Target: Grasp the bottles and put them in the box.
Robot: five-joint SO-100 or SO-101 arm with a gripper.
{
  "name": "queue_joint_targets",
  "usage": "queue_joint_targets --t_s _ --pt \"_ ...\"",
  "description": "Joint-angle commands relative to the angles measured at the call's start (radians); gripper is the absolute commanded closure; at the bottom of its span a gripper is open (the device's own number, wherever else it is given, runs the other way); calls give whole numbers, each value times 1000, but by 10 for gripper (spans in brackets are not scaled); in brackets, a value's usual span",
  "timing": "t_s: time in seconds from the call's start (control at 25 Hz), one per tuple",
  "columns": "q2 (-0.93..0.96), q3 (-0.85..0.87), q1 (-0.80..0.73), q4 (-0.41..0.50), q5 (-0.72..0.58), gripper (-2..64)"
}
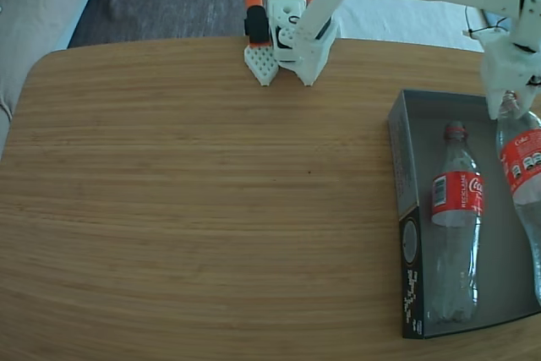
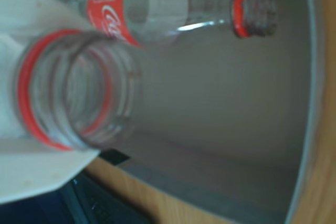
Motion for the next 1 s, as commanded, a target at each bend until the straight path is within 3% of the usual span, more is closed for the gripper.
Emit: queue_joint_targets --t_s 0.0,0.6,0.96 --pt "-11 -94 -3 0 11 618" --pt "-104 -114 -60 2 15 617" --pt "-104 -115 -63 43 206 618"
